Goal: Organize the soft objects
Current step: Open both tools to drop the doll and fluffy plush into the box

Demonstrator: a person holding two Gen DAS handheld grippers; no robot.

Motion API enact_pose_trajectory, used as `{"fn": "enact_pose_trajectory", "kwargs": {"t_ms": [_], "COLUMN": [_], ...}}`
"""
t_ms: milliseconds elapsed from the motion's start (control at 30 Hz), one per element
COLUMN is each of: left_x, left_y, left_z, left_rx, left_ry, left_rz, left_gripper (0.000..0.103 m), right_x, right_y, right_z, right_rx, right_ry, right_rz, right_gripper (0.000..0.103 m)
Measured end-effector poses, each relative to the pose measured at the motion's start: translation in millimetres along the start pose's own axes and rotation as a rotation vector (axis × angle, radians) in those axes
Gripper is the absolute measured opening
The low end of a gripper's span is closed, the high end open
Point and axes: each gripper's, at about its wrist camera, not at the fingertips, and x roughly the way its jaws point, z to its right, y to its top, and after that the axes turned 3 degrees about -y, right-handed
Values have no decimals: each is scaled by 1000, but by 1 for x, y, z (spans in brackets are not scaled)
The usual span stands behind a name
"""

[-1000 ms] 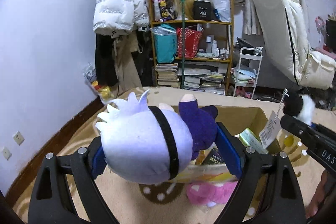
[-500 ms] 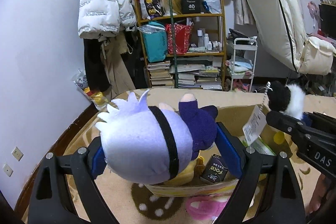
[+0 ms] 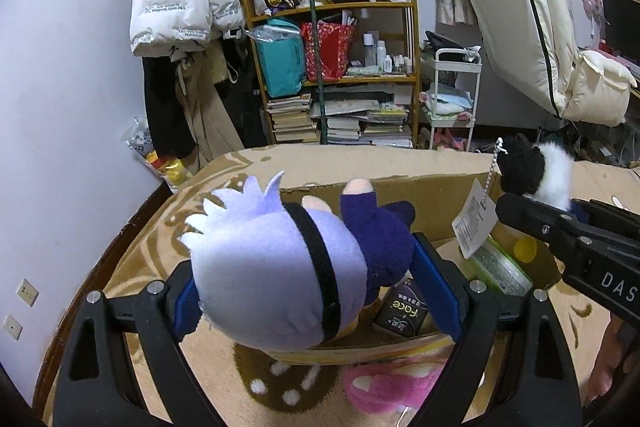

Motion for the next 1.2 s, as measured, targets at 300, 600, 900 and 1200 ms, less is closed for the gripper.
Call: {"fn": "enact_pose_trajectory", "kwargs": {"t_ms": [300,600,900,1200], "left_x": [10,14,14,5], "left_y": [-4,-7,-8,-9], "left_z": [2,-1,-9,-27], "left_rx": [-2,-28,-51,-101], "left_ry": [-12,-19,18,40], "left_rz": [-42,-64,-80,-104], "left_gripper": [90,100,100,100], "right_x": [9,14,11,0], "right_y": [-5,-7,-8,-9], "right_z": [0,3,10,17], "right_rx": [17,30,61,95], "right_ry": [24,28,15,-16], "right_rz": [-46,-67,-56,-47], "right_gripper": [35,37,57,91]}}
